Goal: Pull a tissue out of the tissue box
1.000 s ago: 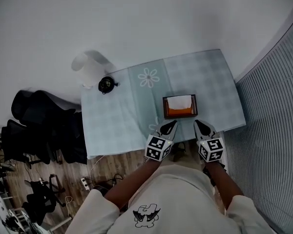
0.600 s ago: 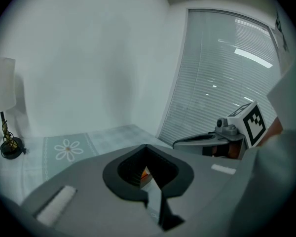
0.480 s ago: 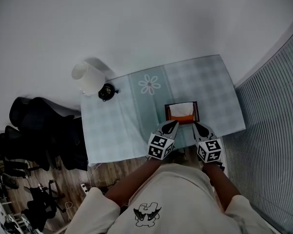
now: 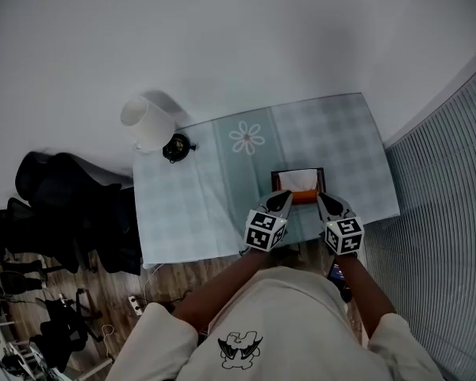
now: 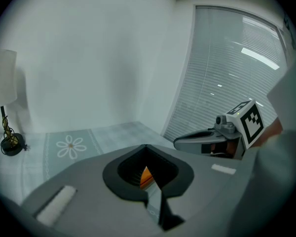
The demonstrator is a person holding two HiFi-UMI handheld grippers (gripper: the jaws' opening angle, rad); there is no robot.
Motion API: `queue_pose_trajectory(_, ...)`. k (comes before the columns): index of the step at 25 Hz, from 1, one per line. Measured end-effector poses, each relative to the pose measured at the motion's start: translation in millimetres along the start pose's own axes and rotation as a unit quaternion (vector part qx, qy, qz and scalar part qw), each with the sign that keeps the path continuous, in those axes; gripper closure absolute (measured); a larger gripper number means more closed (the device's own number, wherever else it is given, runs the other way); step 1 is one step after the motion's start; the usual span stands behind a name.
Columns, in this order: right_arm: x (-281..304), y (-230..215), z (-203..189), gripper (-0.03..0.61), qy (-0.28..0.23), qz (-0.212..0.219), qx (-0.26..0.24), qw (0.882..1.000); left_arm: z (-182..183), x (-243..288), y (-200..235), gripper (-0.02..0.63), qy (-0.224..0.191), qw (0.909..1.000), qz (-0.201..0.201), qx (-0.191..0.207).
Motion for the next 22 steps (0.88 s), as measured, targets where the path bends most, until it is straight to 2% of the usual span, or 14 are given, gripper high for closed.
queue_pose_trajectory(5,12.5,-4.6,4.4,0.563,0.015,0.012,-0.005,1.000,2.1,7.5,8.9,0.607,0.005,1.0000,0.006,-0.005)
queue_pose_trajectory(10,44.2,-14.6,1.0,0.557,0.063,0.011,-0.022,0.998,-5.5,36.8,26.2,0.607,0.051,0.9985,0.019,-0.002)
queue_pose_trajectory(13,65.7,-26.0,0.0,0.503,0.099,0.005,-0.026,0.995,-7.4,54.9,38.3,0.607,0.085,0.9959,0.029,0.014)
queue_pose_trajectory(22,105.4,-46.3,-0.5,0.422,0.174,-0.001,-0.046,0.984,-14.5,67.8,59.6,0.560,0.116,0.9920,0.042,-0.027)
Point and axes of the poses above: the fingertips, and each gripper's own axes: x forward along the fingers, y to its left, z out of its top, the point moved 9 cm from there along -x, backward along the fingers, and after that the axes turned 13 degrees about y, right-handed, at the moved point
